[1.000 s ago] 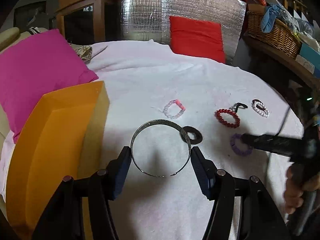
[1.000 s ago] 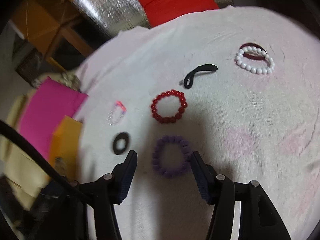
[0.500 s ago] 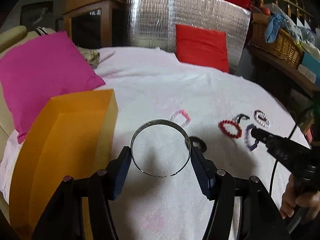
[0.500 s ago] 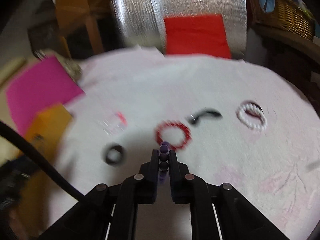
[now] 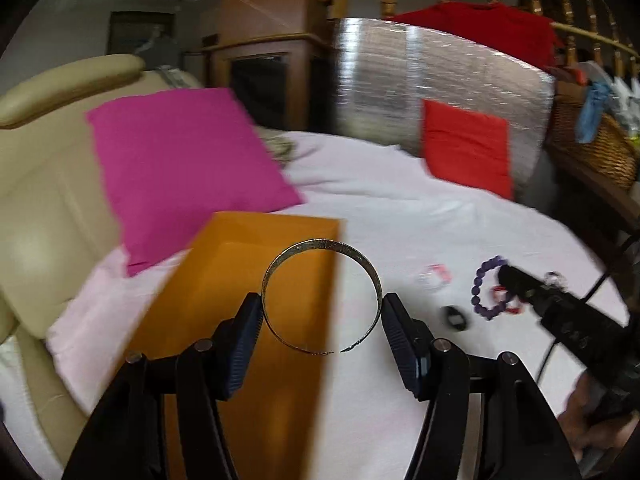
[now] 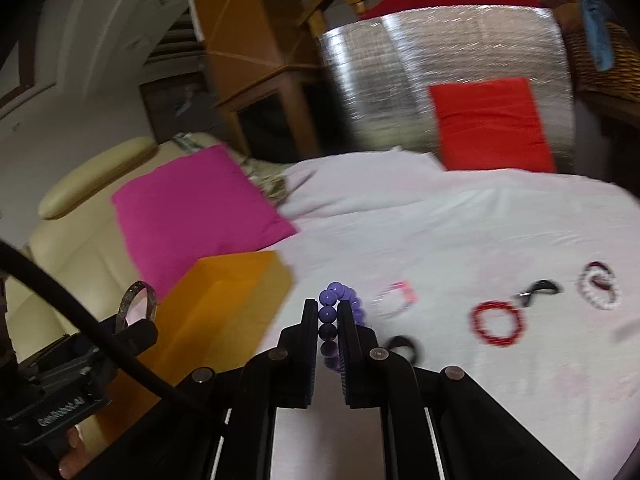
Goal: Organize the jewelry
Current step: 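Carry both bracelets into the orange box and open both tools to release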
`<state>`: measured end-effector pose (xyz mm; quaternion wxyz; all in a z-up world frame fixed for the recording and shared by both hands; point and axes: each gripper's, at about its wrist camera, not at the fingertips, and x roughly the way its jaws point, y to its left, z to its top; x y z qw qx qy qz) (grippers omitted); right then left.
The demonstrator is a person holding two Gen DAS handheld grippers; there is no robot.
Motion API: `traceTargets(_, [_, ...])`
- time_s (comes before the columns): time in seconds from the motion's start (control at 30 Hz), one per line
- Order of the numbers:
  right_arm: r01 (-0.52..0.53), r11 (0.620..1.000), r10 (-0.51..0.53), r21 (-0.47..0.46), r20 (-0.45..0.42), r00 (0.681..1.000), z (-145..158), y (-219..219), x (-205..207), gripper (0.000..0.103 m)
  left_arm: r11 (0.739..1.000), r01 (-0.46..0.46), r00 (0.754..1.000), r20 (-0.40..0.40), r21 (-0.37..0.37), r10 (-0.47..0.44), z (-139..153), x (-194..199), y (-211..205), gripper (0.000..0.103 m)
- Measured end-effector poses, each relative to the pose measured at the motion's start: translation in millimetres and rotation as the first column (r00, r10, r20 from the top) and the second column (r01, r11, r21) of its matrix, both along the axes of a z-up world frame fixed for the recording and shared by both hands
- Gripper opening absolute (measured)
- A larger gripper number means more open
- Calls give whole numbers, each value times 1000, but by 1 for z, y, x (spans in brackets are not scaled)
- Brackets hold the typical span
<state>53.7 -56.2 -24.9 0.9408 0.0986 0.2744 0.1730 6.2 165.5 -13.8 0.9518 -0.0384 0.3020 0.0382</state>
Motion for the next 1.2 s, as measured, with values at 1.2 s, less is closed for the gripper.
traceTargets(1.2, [-262, 964, 248, -42, -215, 945, -58, 152, 14, 12, 978, -198, 961, -186, 58, 206, -78, 9, 101, 63])
